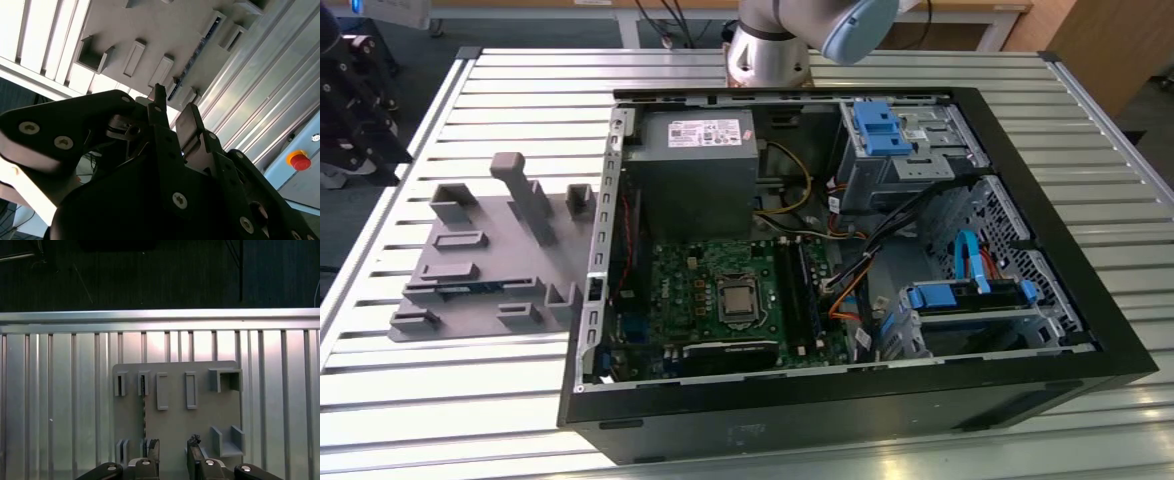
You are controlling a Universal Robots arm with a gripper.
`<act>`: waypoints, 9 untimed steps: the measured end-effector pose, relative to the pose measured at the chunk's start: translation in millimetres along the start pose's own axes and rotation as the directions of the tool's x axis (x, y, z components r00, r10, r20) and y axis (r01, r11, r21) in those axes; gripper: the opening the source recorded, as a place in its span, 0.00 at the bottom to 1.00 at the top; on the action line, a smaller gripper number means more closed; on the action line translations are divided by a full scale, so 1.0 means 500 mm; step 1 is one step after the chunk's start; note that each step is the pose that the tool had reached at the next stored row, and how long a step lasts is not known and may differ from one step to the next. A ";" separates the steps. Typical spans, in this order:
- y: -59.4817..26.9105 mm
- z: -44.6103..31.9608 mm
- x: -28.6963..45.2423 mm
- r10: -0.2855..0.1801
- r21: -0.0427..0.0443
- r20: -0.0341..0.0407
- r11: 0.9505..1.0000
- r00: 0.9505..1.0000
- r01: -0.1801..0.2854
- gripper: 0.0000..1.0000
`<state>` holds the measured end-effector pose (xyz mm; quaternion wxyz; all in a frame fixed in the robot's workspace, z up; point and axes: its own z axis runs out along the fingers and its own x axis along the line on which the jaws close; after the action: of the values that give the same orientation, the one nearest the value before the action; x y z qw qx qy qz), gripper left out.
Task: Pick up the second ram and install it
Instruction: 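Pick up the second ram and move it above second insertion slot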
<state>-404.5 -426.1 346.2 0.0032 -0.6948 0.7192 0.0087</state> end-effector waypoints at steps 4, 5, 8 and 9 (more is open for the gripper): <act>0.000 0.005 0.000 0.001 0.000 0.000 1.000 1.000 -0.001 0.36; 0.000 0.006 0.000 0.001 0.000 0.000 1.000 1.000 -0.001 0.36; 0.000 0.010 0.000 0.001 0.000 0.000 1.000 1.000 -0.001 0.36; 0.000 0.012 0.000 0.001 0.000 0.000 1.000 1.000 -0.001 0.36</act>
<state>-404.5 -426.2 340.2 0.0033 -0.6944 0.7196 0.0086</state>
